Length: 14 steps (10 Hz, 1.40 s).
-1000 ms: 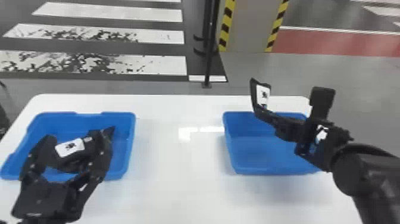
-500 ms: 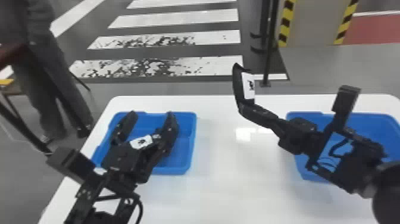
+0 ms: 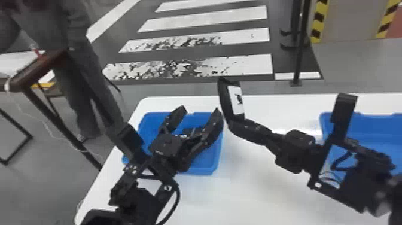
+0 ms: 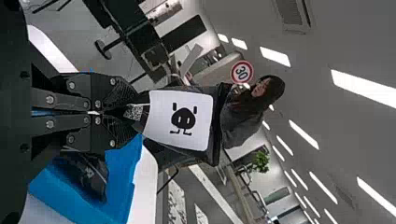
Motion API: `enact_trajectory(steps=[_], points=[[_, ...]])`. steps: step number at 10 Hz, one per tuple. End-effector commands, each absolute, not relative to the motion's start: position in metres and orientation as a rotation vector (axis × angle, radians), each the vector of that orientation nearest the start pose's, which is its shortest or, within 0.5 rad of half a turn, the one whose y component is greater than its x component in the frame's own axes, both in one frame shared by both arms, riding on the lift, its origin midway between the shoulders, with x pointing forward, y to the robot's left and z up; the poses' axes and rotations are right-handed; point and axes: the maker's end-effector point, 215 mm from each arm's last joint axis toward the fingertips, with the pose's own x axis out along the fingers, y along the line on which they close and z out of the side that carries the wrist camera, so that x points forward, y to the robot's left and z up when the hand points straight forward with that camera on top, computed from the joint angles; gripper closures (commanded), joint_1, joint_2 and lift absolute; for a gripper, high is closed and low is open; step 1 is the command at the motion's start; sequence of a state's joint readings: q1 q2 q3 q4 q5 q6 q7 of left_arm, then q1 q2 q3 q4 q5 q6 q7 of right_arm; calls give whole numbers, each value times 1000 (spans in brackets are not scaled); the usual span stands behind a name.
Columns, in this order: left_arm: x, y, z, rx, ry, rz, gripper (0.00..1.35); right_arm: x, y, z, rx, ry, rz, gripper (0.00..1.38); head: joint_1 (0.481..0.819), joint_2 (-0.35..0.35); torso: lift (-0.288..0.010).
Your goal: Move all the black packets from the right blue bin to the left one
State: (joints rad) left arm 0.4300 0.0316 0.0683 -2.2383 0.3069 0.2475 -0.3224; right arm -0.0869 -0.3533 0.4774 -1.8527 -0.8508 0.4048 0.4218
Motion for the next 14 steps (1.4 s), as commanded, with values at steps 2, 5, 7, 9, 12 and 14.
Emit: enact_trajectory(steps=[2, 5, 7, 9, 12, 14], points=[[456, 149, -257, -283, 10, -416, 119, 430, 79, -290, 493, 290, 1141, 1151, 695, 284, -140], [450, 134, -236, -334, -35, -462, 119, 424, 84, -293, 501, 298, 1153, 1151, 695, 276, -140], [449, 129, -235, -331, -26, -472, 228, 425, 84, -292, 495, 297, 1156, 1151, 695, 271, -140], [447, 127, -243, -305, 33, -450, 973, 423, 88, -289, 505, 294, 1166, 1151, 695, 269, -140], [446, 134, -229, -248, -7, -407, 1211, 422, 92, -281, 514, 276, 1175, 1151, 695, 282, -140], [447, 135, -221, -242, -35, -402, 1211, 429, 91, -275, 529, 260, 1165, 1102, 695, 284, -140]])
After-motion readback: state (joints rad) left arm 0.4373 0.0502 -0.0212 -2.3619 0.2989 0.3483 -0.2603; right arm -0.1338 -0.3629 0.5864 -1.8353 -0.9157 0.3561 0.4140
